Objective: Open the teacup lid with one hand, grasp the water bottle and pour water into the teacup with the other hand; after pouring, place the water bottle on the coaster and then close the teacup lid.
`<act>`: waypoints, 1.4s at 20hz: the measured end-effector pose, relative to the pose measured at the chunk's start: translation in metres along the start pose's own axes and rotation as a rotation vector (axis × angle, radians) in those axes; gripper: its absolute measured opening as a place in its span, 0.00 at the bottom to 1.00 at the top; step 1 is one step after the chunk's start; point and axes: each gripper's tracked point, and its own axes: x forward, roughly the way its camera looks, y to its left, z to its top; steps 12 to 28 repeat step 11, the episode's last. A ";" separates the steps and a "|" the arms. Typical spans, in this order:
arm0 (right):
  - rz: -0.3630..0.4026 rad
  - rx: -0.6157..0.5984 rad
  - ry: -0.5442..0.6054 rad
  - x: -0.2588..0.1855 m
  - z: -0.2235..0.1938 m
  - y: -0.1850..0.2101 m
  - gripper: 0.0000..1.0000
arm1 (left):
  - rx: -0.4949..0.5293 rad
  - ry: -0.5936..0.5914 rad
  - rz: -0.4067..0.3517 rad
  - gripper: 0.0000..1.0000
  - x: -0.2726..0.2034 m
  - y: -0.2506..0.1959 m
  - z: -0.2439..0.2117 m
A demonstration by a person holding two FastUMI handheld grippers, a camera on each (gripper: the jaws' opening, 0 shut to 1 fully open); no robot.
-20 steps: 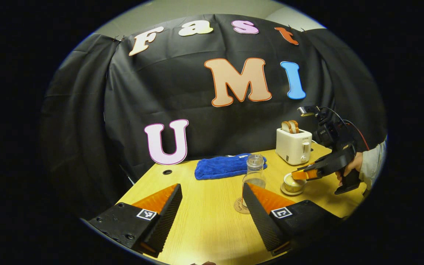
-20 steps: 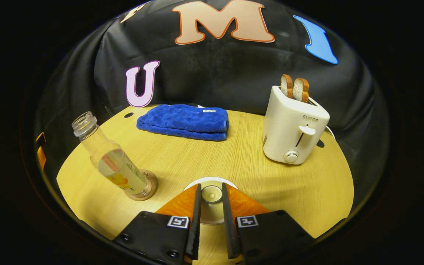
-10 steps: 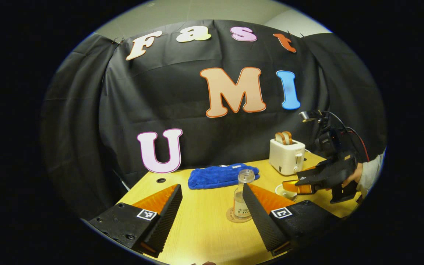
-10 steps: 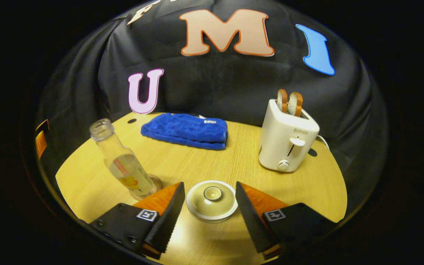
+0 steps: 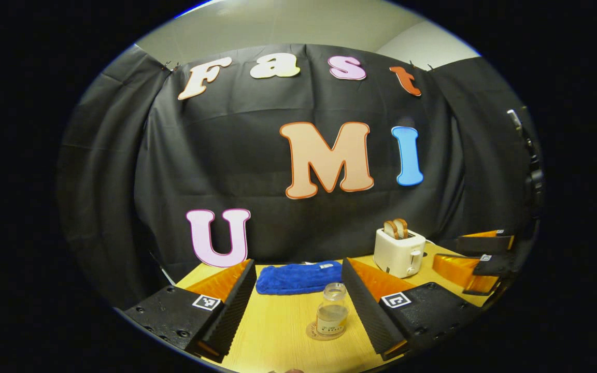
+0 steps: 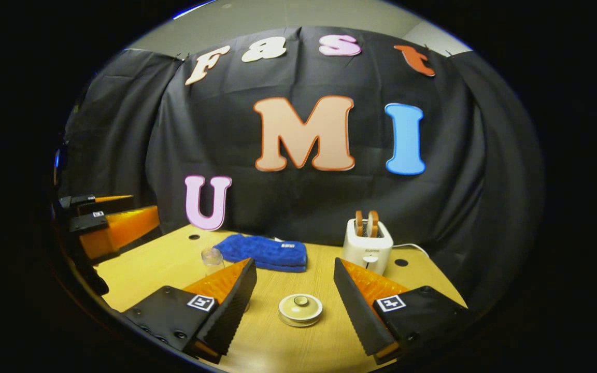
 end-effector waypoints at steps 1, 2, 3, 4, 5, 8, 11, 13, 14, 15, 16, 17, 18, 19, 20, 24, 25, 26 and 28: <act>-0.029 -0.003 -0.030 -0.006 0.009 -0.007 0.93 | 0.003 -0.013 0.009 0.96 0.000 0.001 0.005; -0.049 -0.002 -0.056 -0.011 0.017 -0.013 0.96 | 0.001 -0.025 0.018 0.96 0.000 0.003 0.010; -0.051 0.005 -0.074 -0.017 0.023 -0.014 0.96 | -0.004 -0.038 0.023 0.96 -0.001 0.003 0.016; -0.052 0.011 -0.083 -0.021 0.026 -0.013 0.96 | -0.010 -0.043 0.023 0.96 0.000 0.002 0.020; -0.051 0.016 -0.090 -0.024 0.030 -0.014 0.96 | -0.013 -0.052 0.023 0.99 0.000 0.002 0.023; -0.068 0.017 -0.112 -0.028 0.039 -0.022 0.96 | 0.001 -0.074 0.029 0.96 -0.001 0.007 0.034; -0.073 0.027 -0.128 -0.031 0.046 -0.024 0.96 | 0.002 -0.097 0.021 0.95 -0.005 0.006 0.044; -0.073 0.027 -0.128 -0.031 0.046 -0.024 0.96 | 0.002 -0.097 0.021 0.95 -0.005 0.006 0.044; -0.073 0.027 -0.128 -0.031 0.046 -0.024 0.96 | 0.002 -0.097 0.021 0.95 -0.005 0.006 0.044; -0.073 0.027 -0.128 -0.031 0.046 -0.024 0.96 | 0.002 -0.097 0.021 0.95 -0.005 0.006 0.044; -0.073 0.027 -0.128 -0.031 0.046 -0.024 0.96 | 0.002 -0.097 0.021 0.95 -0.005 0.006 0.044; -0.073 0.027 -0.128 -0.031 0.046 -0.024 0.96 | 0.002 -0.097 0.021 0.95 -0.005 0.006 0.044; -0.073 0.027 -0.128 -0.031 0.046 -0.024 0.96 | 0.002 -0.097 0.021 0.95 -0.005 0.006 0.044; -0.073 0.027 -0.128 -0.031 0.046 -0.024 0.96 | 0.002 -0.097 0.021 0.95 -0.005 0.006 0.044; -0.073 0.027 -0.128 -0.031 0.046 -0.024 0.96 | 0.002 -0.097 0.021 0.95 -0.005 0.006 0.044; -0.073 0.027 -0.128 -0.031 0.046 -0.024 0.96 | 0.002 -0.097 0.021 0.95 -0.005 0.006 0.044; -0.073 0.027 -0.128 -0.031 0.046 -0.024 0.96 | 0.002 -0.097 0.021 0.95 -0.005 0.006 0.044; -0.073 0.027 -0.128 -0.031 0.046 -0.024 0.96 | 0.002 -0.097 0.021 0.95 -0.005 0.006 0.044; -0.073 0.027 -0.128 -0.031 0.046 -0.024 0.96 | 0.002 -0.097 0.021 0.95 -0.005 0.006 0.044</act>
